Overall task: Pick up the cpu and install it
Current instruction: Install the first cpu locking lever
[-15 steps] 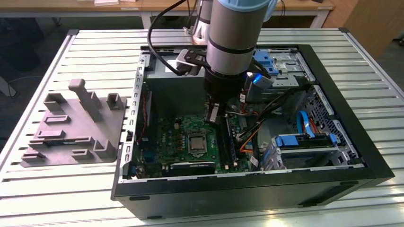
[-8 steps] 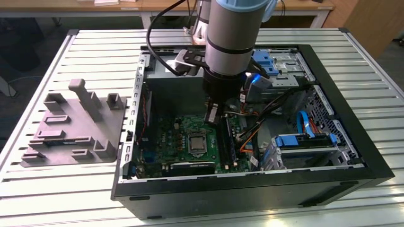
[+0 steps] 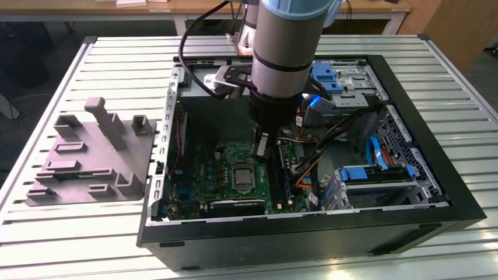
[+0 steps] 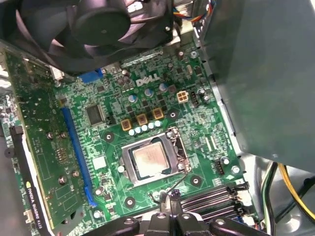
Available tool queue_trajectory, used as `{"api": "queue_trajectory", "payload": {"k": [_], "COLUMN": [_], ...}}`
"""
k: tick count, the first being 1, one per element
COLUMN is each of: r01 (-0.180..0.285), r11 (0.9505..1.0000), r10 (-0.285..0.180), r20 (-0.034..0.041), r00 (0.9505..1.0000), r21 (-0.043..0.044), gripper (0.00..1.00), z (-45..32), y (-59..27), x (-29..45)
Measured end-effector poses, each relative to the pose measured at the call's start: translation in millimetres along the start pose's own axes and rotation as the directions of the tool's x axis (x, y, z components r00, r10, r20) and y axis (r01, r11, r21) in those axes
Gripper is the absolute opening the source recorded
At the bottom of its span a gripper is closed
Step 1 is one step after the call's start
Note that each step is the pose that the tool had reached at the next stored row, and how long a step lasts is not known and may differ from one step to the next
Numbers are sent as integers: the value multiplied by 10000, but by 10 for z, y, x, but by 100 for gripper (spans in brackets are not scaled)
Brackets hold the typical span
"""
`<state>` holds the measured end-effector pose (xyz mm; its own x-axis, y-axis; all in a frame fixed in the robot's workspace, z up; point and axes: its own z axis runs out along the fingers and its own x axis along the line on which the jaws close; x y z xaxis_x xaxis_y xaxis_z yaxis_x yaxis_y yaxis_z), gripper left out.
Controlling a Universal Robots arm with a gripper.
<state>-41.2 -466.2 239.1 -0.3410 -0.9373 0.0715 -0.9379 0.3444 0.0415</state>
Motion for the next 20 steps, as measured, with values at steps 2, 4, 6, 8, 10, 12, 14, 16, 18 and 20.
{"api": "queue_trajectory", "payload": {"k": [2, 4, 6, 8, 10, 12, 14, 16, 18, 20], "r01": [-1, 0, 0, 0, 5, 110, 361, 488, 504, 517], "r11": [10000, 10000, 10000, 10000, 10000, 9999, 9993, 9988, 9987, 9987], "r10": [1, 0, 0, 0, -5, -110, -361, -488, -504, -516], "r20": [-1, -2, -1, -2, -2, -6, -17, -21, -26, -25], "r00": [10000, 10000, 10000, 10000, 10000, 9999, 9993, 9988, 9987, 9987], "r21": [0, 1, 1, 1, 1, 9, 26, 35, 37, 38], "gripper": [11, 11, 11, 11, 11, 11, 11, 11, 11, 11], "z": [0, 0, 0, 0, 0, 2, 5, 7, 7, 9], "y": [0, -1, -1, -1, -1, -2, -2, -2, -1, -1], "x": [0, 1, 2, 2, 2, 2, 2, 9, 19, 33]}}
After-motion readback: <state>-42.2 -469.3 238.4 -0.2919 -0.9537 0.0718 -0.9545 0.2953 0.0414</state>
